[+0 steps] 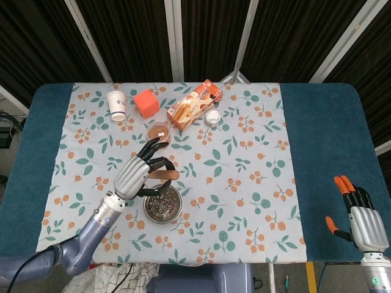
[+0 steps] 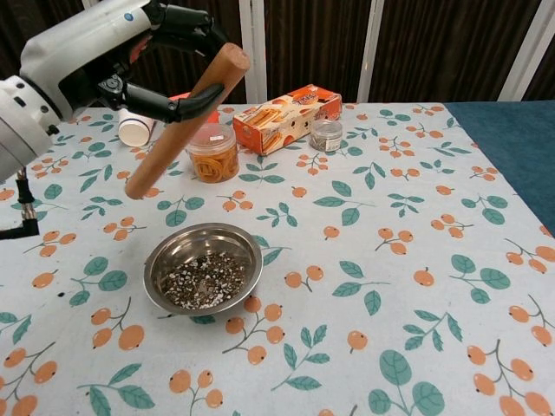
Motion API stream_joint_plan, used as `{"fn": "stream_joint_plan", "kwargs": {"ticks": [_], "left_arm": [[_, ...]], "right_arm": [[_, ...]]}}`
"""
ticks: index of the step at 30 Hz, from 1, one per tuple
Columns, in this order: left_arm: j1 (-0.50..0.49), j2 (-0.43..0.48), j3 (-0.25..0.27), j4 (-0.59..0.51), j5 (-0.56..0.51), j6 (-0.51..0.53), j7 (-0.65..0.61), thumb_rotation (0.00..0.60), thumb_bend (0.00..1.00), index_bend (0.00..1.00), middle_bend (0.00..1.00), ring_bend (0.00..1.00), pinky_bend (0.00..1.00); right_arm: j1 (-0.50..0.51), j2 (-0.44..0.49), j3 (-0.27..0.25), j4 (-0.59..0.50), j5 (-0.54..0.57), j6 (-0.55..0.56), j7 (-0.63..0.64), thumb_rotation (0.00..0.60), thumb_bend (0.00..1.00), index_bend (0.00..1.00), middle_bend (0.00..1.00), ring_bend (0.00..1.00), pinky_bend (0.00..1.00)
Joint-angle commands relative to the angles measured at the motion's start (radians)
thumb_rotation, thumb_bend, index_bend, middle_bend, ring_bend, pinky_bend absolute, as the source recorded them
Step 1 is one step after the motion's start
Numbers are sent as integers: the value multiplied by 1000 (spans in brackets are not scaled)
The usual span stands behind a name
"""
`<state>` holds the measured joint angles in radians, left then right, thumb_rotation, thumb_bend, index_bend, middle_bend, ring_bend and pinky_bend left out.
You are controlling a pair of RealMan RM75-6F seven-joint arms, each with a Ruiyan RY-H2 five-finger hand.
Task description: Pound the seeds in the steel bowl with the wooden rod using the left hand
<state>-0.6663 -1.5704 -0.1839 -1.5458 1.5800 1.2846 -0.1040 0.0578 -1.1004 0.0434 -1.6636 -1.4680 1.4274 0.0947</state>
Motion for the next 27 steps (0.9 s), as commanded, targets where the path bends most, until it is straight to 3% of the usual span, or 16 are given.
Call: {"fn": "stream_joint_plan", "kwargs": {"ticks": [1,12,27], "left_arm": [[-11,63,-37,3,-76,-59,142,600,803,595,625,127,50],[-15,75,-22,70,-245,-172,386,600,807,598,627,134,50],[-11,-5,34,193,-302,-224,449,600,811,600,626,136,50]], "right_arm": [[1,0,0,-1,0,-1,-1,600,367,0,0,0,0],[3,-1,0,-4,3,-7,-9,600,367,0,0,0,0],[1,-1,-2,-4,-2,-1,-8,600,367,0,0,0,0]]}}
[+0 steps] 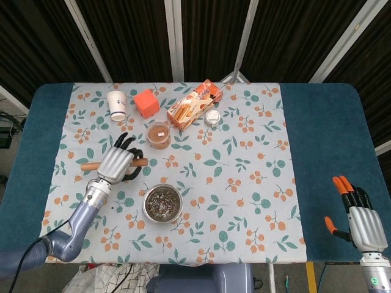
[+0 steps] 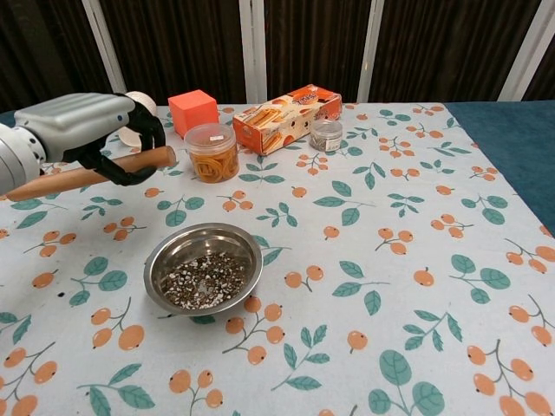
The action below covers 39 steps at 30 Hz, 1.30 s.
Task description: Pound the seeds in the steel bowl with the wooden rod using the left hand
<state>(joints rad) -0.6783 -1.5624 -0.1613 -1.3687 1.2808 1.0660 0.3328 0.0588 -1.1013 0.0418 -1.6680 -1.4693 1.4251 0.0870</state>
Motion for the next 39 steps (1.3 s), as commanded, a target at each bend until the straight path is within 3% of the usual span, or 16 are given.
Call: {"fn": "stream_joint_plan", "kwargs": {"ticks": [1,8,19,24,32,36,39], "left_arm": [[3,-22,16,24,-3,-5,16,600,811,600,624,136,50],[13,-61,37,52,9,4,7,600,728,579,571,136,49],[32,-64,45,37,-8,8,18,600,465,376,308,90,3],[42,-53,42,16,-19,14,17,600,447,309,241,63,0],[64,-15,33,-47,-7,57,-1,600,433,285,235,60,0],[98,40,40,-128,15,113,-1,600,212,253,222,55,0],[135,89,62,-188,53,176,12,600,75,196,143,12,0]], "right_arm": [[-1,1,0,0,-1,2,0,600,367,0,0,0,0],[-3,2,-2,0,-3,4,2,600,367,0,0,0,0],[-5,4,-2,-6,2,3,-3,600,367,0,0,0,0],[-5,5,-3,-7,2,2,-2,600,367,0,0,0,0],[-5,5,-1,-5,4,1,-2,600,367,0,0,0,0],[-5,5,-1,1,8,0,-11,600,367,0,0,0,0],[-5,9,-5,7,18,-9,-45,600,367,0,0,0,0]]}}
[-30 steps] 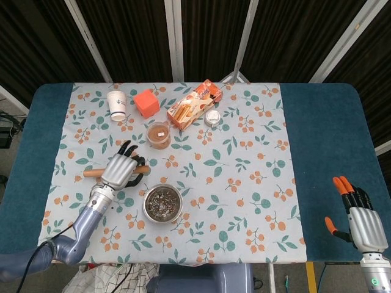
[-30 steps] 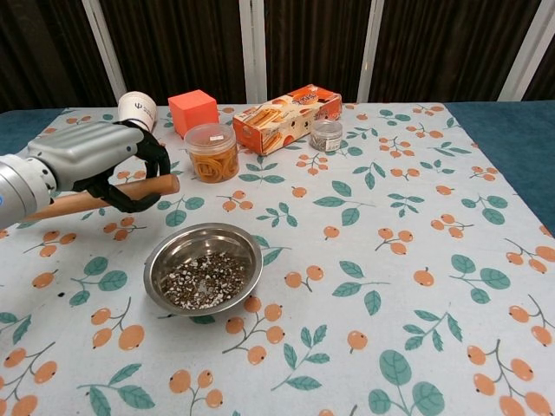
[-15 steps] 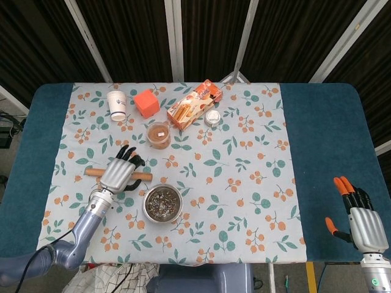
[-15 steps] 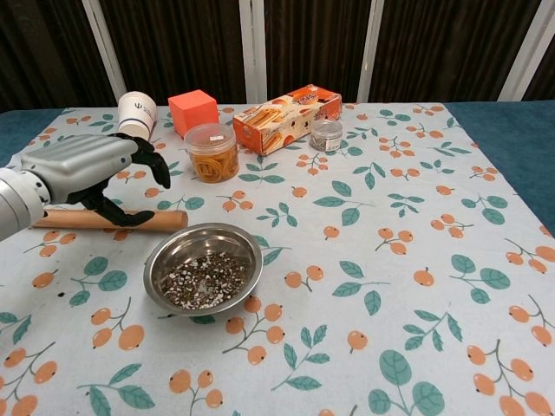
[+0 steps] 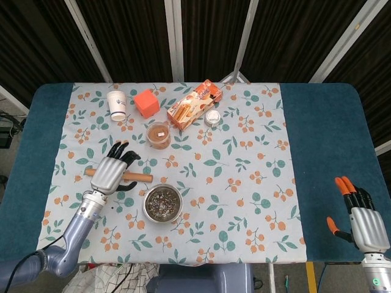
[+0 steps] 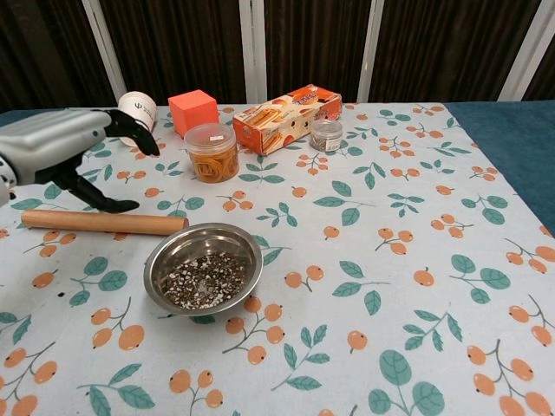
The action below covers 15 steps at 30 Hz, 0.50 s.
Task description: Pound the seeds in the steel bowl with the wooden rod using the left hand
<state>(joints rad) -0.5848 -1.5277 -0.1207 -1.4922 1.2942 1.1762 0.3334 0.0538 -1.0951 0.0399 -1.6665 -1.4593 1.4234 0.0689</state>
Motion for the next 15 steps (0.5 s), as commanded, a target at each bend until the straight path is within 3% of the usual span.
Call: {"fn": "stream_joint_plan", "kwargs": {"ticks": [1,7,9,12,15], "left_arm": [[65,87,38,-99,59,98,22,600,62,180,111,2,0],[186,252,119,-273,127,236,16,600,53,99,34,0,0],[247,306,171,-303,176,302,-9,600,53,84,14,0,0],[318,337,233,-278,253,385,-46,600,53,64,2,0,0],[389,341,284,-185,322,468,-71,600,53,38,0,0,0]], "right_arm": [[1,4,-2,5,11,-8,-40,600,367,0,0,0,0],[-4,1,2,7,1,15,-58,600,366,0,0,0,0],[-6,-1,0,10,-11,26,-67,600,367,0,0,0,0],[-8,-6,-2,17,-26,38,-78,600,367,0,0,0,0],[-9,-12,-2,26,-38,50,-89,600,367,0,0,0,0]]}}
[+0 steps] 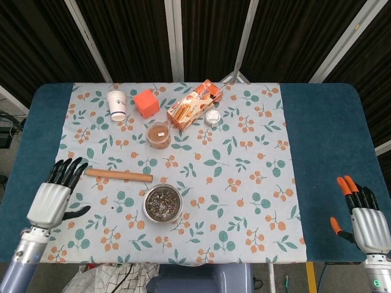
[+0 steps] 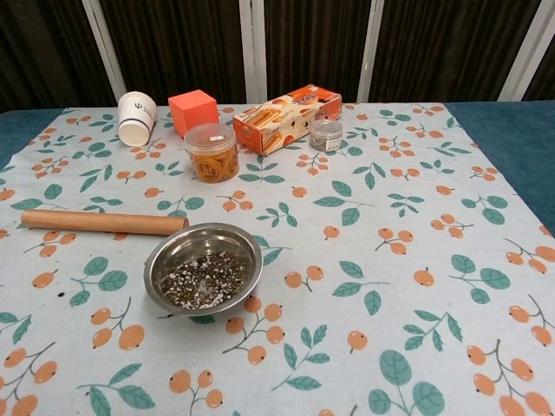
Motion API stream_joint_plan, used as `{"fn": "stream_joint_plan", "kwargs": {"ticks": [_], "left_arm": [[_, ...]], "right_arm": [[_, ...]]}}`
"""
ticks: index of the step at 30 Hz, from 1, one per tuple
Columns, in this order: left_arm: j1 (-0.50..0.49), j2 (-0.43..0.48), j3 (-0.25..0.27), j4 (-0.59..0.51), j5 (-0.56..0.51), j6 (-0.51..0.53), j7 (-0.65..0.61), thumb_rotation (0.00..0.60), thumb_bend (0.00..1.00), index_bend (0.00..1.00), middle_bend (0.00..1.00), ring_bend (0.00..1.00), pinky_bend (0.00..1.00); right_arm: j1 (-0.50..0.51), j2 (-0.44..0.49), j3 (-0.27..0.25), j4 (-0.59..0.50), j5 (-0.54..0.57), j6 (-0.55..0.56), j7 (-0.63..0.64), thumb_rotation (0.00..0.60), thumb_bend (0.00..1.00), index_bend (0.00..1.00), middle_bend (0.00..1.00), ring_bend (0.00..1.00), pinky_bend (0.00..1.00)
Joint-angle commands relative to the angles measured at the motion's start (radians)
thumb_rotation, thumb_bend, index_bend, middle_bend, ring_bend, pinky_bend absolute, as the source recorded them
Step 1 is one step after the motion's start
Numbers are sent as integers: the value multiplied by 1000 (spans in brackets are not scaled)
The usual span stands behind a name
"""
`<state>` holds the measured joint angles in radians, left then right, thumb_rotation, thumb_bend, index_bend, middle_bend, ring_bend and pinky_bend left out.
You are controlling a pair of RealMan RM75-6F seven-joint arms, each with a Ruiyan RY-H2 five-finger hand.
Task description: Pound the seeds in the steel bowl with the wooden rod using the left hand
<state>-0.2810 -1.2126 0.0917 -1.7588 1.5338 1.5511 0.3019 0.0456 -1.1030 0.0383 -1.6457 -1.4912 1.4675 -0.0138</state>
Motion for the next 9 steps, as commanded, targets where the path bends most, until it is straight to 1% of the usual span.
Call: {"fn": "stream_joint_plan", "kwargs": {"ticks": [1,2,4,6,9], "left_arm": [[99,26,79,111,101,113,-42,600,53,31,0,0,0],[117,22,81,148,119,143,-53,600,53,28,0,0,0],[139,14,82,185,126,170,-75,600,53,21,0,0,0],[160,11,84,202,117,178,-109,600,53,20,0,0,0],[172,11,75,213,112,180,-120,600,53,19,0,0,0]], "right_arm": [[-1,-6,0,8,-9,9,-11,600,367,0,0,0,0],[-1,-9,0,10,-13,12,-19,600,367,0,0,0,0],[-1,-13,-1,11,-18,15,-24,600,367,0,0,0,0],[0,-18,-2,12,-28,20,-24,600,367,0,0,0,0],[-2,-22,-2,20,-44,35,-14,600,367,0,0,0,0]]}}
